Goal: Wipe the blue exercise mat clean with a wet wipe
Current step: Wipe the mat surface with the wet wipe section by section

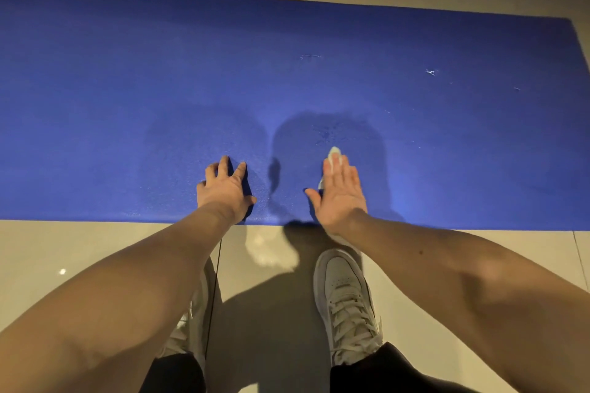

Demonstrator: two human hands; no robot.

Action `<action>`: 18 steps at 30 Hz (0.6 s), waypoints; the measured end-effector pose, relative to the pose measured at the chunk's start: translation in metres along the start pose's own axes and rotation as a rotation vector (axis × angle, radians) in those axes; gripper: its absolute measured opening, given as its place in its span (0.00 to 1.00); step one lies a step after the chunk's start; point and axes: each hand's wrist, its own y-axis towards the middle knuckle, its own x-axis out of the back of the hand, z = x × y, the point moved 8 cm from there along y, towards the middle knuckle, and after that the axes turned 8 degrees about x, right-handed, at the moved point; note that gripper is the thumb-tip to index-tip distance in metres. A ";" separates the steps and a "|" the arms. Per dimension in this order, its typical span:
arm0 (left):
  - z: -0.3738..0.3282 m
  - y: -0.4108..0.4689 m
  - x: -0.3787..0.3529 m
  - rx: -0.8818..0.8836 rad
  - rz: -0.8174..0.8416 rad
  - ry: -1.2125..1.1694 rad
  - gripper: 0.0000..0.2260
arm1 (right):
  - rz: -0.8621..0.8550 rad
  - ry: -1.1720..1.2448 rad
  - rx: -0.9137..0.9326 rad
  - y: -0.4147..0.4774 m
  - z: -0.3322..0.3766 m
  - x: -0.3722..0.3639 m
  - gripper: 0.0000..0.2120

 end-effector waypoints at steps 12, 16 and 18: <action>-0.008 0.021 0.024 -0.059 -0.163 -0.151 0.30 | 0.029 -0.005 0.414 0.030 0.079 -0.006 0.38; -0.008 0.029 0.022 -0.047 -0.096 -0.144 0.35 | -0.009 0.030 0.222 0.043 0.027 0.011 0.37; -0.007 0.030 0.020 -0.044 -0.083 -0.132 0.36 | 0.009 0.019 0.043 0.049 0.015 0.016 0.37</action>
